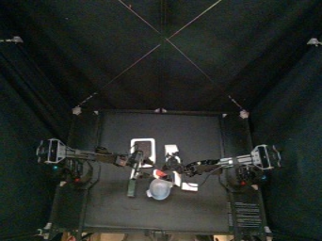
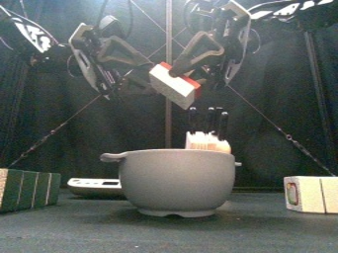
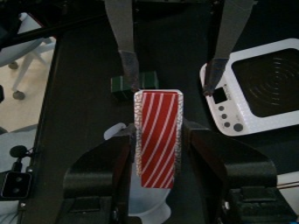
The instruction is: Hand over salmon sushi
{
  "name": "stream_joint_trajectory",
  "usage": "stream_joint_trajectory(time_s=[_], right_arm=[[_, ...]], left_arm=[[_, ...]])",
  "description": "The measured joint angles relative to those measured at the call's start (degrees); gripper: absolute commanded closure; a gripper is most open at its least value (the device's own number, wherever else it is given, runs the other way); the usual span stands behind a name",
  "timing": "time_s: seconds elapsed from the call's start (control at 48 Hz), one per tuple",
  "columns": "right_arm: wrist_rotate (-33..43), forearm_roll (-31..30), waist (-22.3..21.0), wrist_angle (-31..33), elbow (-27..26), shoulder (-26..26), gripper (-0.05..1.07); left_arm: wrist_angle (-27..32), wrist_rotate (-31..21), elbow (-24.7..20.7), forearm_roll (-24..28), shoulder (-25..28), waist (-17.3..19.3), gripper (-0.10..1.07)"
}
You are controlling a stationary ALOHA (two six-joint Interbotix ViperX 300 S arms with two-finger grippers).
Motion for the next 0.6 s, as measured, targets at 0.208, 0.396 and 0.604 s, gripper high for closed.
stream_joint_trajectory(time_s=[0.208, 0.396, 0.604], right_arm=[[0.09, 0.09, 0.0, 0.0, 0.0, 0.0, 0.35], [0.44, 0.09, 0.0, 0.09, 0.0, 0.0, 0.35], [0.53, 0.18, 0.0, 0.09, 0.0, 0.09, 0.35]], left_arm=[[0.0, 0.0, 0.0, -0.09, 0.0, -0.09, 0.03], [0.0, 0.0, -0.44, 0.0, 0.53, -0.44, 0.03], [0.09, 0.0, -1.41, -1.58, 1.85, -0.53, 0.03]])
